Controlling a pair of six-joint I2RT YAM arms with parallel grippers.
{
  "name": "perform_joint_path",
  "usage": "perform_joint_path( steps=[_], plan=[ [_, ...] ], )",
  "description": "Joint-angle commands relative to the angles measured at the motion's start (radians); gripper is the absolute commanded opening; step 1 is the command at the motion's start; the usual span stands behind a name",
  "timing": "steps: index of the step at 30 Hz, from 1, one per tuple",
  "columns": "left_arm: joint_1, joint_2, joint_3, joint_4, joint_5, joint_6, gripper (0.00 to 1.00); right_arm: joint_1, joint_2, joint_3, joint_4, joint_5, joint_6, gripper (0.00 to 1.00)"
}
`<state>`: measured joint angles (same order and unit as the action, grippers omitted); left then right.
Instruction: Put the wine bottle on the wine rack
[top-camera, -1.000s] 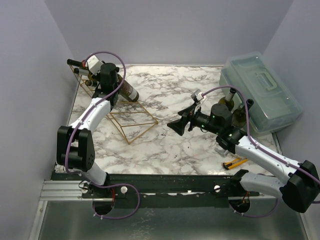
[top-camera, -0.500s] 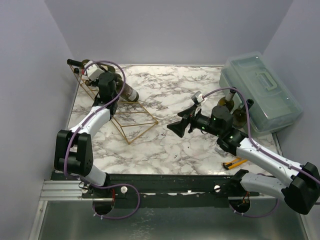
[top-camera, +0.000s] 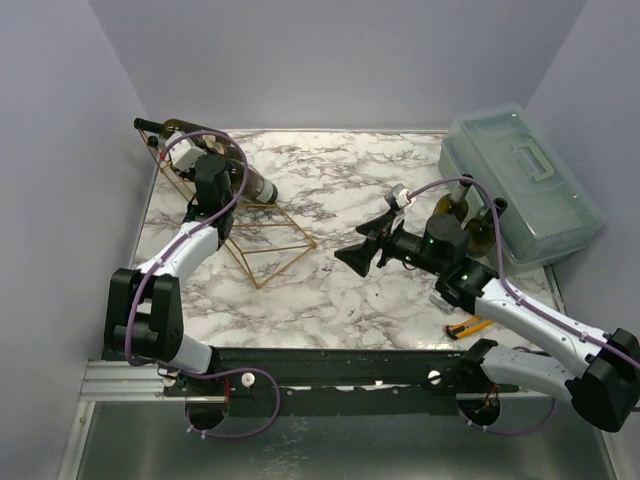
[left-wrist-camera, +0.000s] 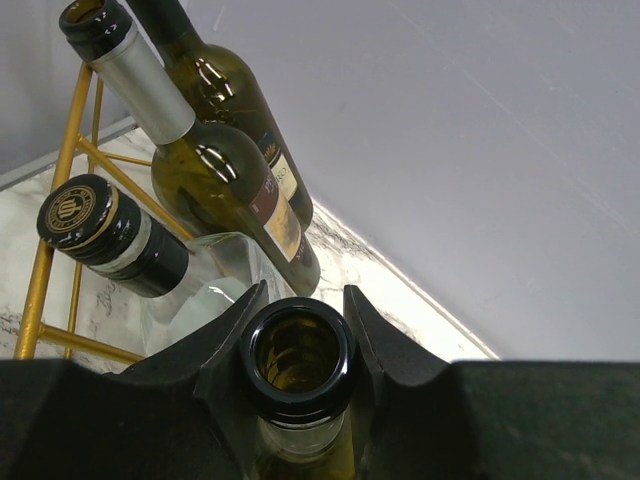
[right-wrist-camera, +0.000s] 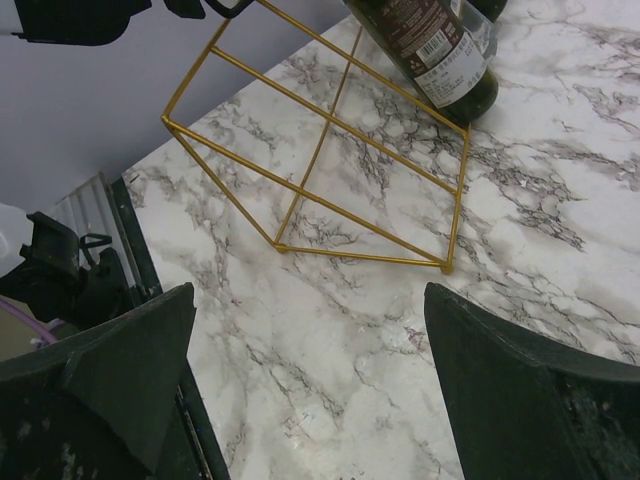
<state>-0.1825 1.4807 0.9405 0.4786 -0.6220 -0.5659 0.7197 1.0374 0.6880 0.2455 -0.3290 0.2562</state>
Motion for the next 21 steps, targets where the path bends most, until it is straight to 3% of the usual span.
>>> perform_joint_path(
  steps=[1, 14, 21],
  plan=[
    [-0.008, 0.002, -0.071, -0.089, 0.024, -0.037, 0.09, 0.008, -0.024, -0.010, 0.017, 0.021, -0.005, 1.00],
    [-0.007, -0.048, -0.103, -0.166, -0.033, -0.040, 0.28, 0.015, -0.051, -0.012, 0.019, 0.012, -0.001, 1.00],
    [-0.006, -0.055, -0.074, -0.248, -0.044, -0.037, 0.49, 0.016, -0.062, -0.017, 0.025, 0.000, 0.007, 1.00]
  ],
)
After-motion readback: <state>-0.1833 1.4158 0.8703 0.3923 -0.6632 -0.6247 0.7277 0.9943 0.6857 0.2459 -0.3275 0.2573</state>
